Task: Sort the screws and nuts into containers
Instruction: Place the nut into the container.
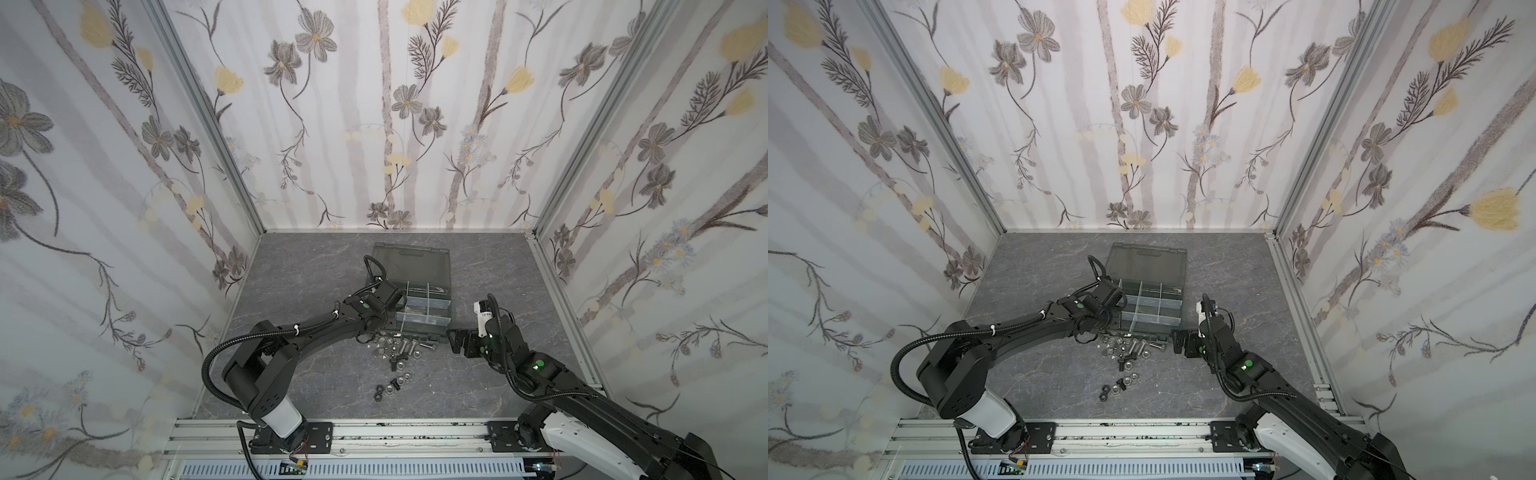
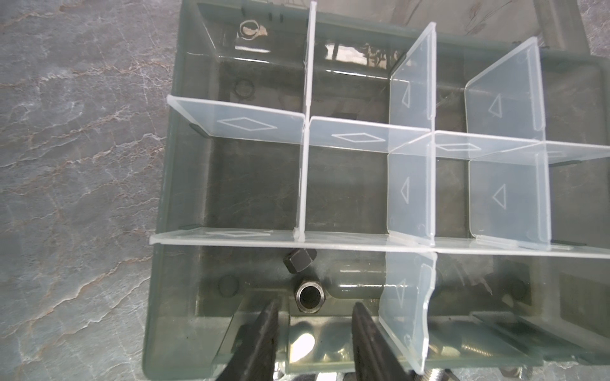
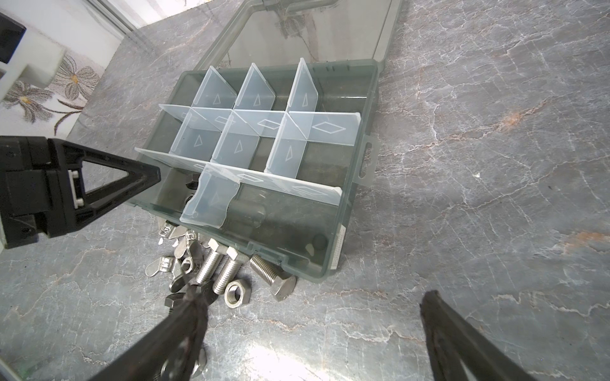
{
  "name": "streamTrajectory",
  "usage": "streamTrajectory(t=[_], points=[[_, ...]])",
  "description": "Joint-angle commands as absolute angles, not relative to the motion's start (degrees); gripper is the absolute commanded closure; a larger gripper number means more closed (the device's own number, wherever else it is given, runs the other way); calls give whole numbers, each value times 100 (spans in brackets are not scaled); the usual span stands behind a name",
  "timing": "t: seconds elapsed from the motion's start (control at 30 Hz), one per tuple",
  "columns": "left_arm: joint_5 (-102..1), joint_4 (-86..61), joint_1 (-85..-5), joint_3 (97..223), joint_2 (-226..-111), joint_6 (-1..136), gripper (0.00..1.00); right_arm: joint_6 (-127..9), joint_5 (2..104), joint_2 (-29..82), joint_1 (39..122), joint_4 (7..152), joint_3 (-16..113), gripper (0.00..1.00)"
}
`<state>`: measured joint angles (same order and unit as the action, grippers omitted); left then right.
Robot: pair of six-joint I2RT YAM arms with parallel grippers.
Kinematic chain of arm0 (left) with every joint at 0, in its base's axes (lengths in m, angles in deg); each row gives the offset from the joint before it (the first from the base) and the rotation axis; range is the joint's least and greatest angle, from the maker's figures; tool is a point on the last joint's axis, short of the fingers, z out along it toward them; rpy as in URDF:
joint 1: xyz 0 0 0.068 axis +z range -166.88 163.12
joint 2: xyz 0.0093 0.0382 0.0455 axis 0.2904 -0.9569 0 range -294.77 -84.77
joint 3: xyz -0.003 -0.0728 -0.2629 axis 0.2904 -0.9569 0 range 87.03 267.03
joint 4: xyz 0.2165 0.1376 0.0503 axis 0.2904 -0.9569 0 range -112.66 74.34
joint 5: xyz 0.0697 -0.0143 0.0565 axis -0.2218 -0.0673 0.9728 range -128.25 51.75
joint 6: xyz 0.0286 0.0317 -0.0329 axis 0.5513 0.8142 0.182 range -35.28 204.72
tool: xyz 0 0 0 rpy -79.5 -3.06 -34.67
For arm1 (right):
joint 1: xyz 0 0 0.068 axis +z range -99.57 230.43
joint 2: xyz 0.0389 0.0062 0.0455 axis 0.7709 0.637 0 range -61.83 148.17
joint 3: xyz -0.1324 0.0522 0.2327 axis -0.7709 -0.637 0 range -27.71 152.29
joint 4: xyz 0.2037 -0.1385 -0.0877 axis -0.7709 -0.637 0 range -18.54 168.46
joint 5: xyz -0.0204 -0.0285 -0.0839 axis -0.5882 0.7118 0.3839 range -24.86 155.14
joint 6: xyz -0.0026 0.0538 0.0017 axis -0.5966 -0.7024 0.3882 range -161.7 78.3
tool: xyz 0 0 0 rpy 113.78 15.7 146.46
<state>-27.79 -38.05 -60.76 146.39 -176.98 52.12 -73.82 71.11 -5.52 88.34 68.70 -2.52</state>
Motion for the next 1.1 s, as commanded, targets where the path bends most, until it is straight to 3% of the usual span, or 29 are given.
streamTrajectory(t=[0.0,0.3,0.7,1.07], points=[[-2664,-3711,-6065,14593,-17621,5134,60,-7456,7182,-545,8840,6955,-205,0],[-2739,-3711,-6067,14359,-17331,5023,56,-7444,7173,-545,8841,6955,-190,1],[-2929,-3726,-6065,13640,-16106,5050,36,-7427,7167,-438,8841,6959,-126,0],[-3779,-3829,-6300,12440,-14773,4595,35,-7430,7131,-412,8840,6988,-80,0]])
